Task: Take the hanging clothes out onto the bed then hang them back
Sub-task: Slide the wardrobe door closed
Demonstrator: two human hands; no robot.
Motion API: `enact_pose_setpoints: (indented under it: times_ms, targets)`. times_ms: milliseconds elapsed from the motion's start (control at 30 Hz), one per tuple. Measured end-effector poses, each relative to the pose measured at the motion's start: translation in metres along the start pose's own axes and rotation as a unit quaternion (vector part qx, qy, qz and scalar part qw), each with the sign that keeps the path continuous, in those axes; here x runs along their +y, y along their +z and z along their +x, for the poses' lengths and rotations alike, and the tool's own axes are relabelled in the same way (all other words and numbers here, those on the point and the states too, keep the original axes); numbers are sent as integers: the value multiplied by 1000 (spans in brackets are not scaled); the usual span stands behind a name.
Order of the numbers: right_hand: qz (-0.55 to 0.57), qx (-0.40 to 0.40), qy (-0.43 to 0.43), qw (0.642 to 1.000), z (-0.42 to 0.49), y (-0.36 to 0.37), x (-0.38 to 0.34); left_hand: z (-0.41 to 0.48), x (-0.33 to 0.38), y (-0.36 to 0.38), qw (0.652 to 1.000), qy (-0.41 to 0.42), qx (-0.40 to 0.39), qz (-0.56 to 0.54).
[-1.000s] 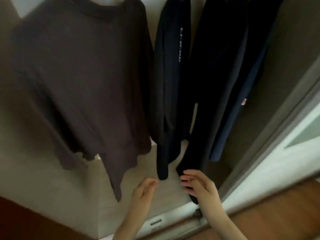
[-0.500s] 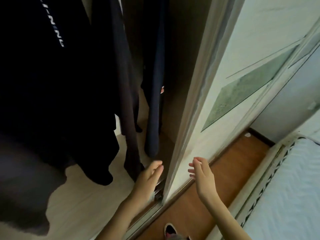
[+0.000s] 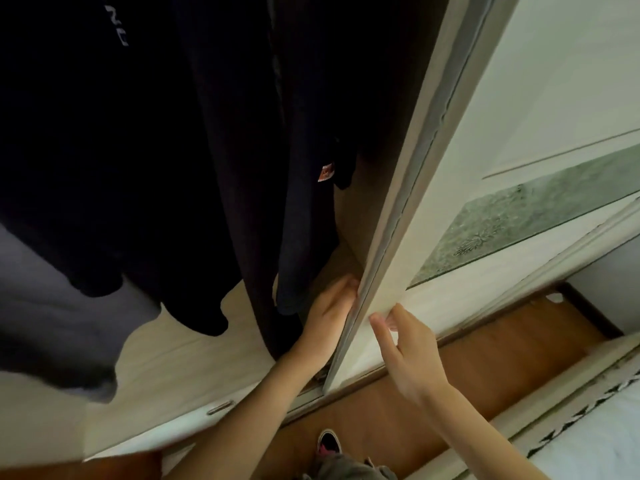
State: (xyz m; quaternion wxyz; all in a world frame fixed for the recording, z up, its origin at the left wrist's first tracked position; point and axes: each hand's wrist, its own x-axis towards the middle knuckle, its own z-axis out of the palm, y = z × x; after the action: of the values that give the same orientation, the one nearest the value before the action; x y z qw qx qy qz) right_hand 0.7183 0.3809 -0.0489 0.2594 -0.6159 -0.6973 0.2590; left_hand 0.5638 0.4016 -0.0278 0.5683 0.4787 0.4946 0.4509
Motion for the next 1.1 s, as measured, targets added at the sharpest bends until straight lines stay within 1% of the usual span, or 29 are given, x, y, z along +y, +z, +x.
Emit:
enact_pose_setpoints:
  times_ms: [200,333,467,567,633,700,800,867,1000,1100]
  targets:
    - [-13,-35,-23,999,-9,7,-19,-18,-4,-17,999,2,32,-6]
    - [-36,-56,-72,995,-18,25,-46,-42,-9,-45,998,1,67,-19]
    - [-78,-82,-138,984,-29,49,-78,-77,-8,-79,992,2,128,-4]
    - [-135,-89,-205,965,-40,77,-102,-112,-11,-109,974,37,223,28]
    - [-146,-87,-245,955,-47,99,-116,-139,-17,-134,950,67,301,56]
    - [-152,-75,-284,944,-54,117,-131,-171,-21,-161,917,84,383,71]
    - [-169,-75,-344,921,-63,139,-155,-222,-22,-200,874,71,473,89]
    - [-187,-66,-383,902,-68,153,-169,-254,-23,-220,839,67,530,106]
    - [-216,-77,-414,881,-81,180,-201,-308,-23,-250,744,61,659,90]
    - [-216,-92,-434,870,-89,199,-225,-338,-24,-281,648,53,753,98]
